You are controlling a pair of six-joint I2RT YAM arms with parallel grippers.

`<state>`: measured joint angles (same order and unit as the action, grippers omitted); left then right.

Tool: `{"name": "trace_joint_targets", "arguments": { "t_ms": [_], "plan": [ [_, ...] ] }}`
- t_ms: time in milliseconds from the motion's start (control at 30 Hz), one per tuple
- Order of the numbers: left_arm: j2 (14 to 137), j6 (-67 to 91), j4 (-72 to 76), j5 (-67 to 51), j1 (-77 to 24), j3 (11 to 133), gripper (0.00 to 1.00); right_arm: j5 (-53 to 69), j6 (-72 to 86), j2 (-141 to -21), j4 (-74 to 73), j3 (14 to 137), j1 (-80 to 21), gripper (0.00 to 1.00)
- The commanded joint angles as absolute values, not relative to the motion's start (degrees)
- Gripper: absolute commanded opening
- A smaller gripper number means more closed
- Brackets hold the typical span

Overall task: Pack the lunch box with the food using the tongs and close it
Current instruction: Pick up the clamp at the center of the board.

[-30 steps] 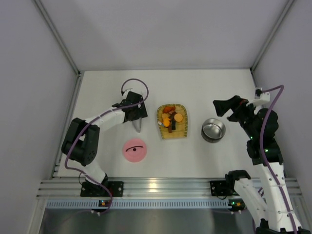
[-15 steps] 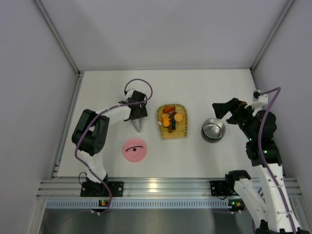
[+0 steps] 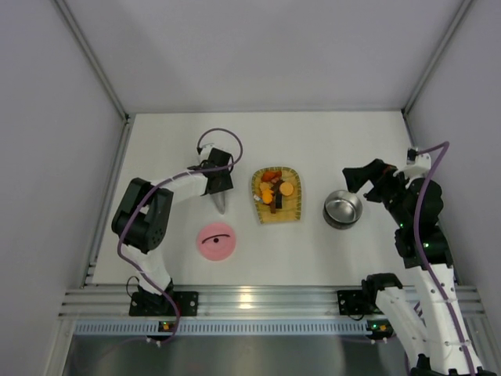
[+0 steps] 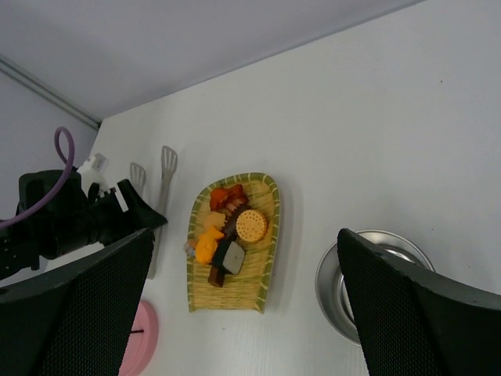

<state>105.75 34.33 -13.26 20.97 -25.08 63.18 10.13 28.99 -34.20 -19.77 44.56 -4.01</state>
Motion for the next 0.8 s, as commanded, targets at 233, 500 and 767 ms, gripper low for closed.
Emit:
{"name": "trace_joint_targets", "arguments": {
  "t_ms": [233,500,767],
  "plan": [
    [102.4,33.8,-12.9,17.2,-25.9,61.3,0.60,10.4,28.7,-34.6,-21.4,46.0,-3.4,0.99],
    [94.8,31.8,-20.1,20.3,-26.5,67.1,0.57,10.4,28.7,-34.9,-21.7,47.5,-3.4,0.99],
    [87.8,30.9,-25.0,21.9,-28.0,68.7,0.58,10.3,28.9,-35.5,-22.0,48.5,-3.4,0.99]
  ]
}}
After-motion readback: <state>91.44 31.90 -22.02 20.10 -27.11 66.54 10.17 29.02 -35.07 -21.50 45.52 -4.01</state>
